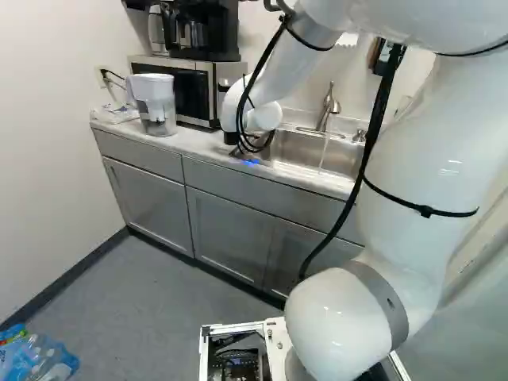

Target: Rinse the cup and place it in the tray

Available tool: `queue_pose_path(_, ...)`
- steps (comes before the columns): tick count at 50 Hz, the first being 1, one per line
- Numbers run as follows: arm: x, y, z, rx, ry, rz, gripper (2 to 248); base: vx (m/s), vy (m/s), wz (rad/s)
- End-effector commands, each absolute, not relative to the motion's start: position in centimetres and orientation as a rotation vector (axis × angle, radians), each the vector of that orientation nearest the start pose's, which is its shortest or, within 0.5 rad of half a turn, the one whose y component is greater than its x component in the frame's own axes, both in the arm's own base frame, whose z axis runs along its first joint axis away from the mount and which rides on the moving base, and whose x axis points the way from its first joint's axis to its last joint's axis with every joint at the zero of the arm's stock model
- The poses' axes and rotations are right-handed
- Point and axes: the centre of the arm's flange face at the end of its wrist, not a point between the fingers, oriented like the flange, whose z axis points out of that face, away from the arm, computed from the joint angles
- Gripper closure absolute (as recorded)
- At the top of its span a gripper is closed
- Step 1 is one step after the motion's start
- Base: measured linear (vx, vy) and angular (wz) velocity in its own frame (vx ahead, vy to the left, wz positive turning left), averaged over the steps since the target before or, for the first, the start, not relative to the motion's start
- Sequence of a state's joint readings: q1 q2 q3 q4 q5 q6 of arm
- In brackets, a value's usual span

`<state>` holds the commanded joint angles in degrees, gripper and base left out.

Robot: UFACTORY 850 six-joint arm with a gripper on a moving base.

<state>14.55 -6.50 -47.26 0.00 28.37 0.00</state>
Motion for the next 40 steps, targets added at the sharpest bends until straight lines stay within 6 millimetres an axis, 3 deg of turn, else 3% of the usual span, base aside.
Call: queue_pose_path(40,50.57,13.12,49.69,-2.4,-0.306,-1.76,6,0.0,0.0,0.0)
